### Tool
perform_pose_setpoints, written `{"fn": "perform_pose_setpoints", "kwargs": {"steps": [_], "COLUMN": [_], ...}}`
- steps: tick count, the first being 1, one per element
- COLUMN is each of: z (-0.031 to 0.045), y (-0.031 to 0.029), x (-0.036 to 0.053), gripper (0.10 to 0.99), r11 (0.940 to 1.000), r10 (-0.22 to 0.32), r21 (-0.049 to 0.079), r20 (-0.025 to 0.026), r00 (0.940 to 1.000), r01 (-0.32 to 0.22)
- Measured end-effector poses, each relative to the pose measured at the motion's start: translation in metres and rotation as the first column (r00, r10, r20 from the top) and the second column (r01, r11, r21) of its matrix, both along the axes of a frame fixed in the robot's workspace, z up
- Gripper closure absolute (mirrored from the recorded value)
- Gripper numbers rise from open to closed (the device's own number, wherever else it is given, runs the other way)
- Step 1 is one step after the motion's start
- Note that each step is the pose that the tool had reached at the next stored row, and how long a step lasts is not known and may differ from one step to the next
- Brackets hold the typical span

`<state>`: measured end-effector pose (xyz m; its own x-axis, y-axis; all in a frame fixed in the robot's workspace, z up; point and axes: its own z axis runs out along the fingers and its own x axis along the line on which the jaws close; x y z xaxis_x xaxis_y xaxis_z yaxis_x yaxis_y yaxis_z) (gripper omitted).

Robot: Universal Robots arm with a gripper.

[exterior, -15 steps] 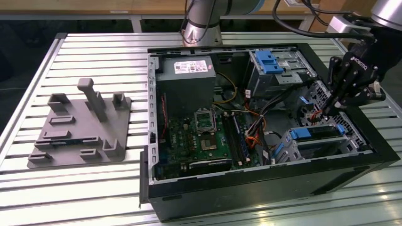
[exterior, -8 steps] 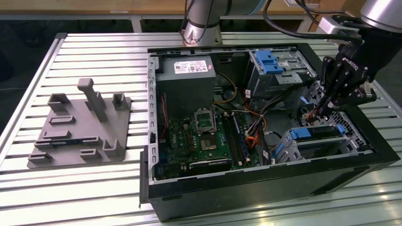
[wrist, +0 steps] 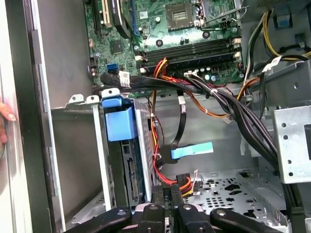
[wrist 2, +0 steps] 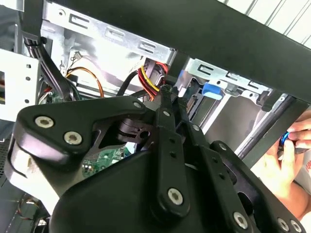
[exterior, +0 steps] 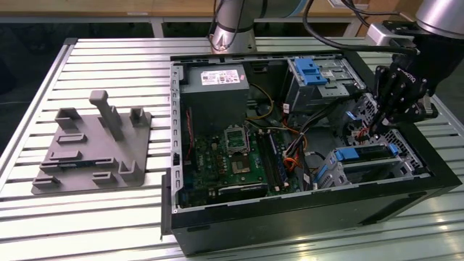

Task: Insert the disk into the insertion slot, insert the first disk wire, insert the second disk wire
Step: 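Insert the first disk wire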

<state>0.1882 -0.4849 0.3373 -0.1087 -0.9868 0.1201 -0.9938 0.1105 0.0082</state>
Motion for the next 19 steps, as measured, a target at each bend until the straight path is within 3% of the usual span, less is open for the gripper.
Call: {"fn": "perform_pose_setpoints", "kwargs": {"steps": [4, 10, 16, 18, 19], "z": [0.0001, 0.0001, 0.0001, 0.0001, 0.0], "y": [-0.0038, -0.0041, -0.0041, -0.0048, -0.0055], "x": [-0.0028, -0.0036, -0.0038, -0.004, -0.004], "gripper": [0.914, 0.914, 0.914, 0.914, 0.914], "r11": [1.0, 1.0, 0.9992, 0.999, 0.9988], "r10": [0.002, 0.004, 0.04, 0.043, 0.044], "r21": [0.006, 0.005, 0.005, 0.012, 0.022], "r20": [0.0068, 0.0072, 0.0063, 0.0067, 0.0071], "r00": [1.0, 1.0, 0.9992, 0.999, 0.999], "r01": [-0.002, -0.004, -0.04, -0.043, -0.044]}}
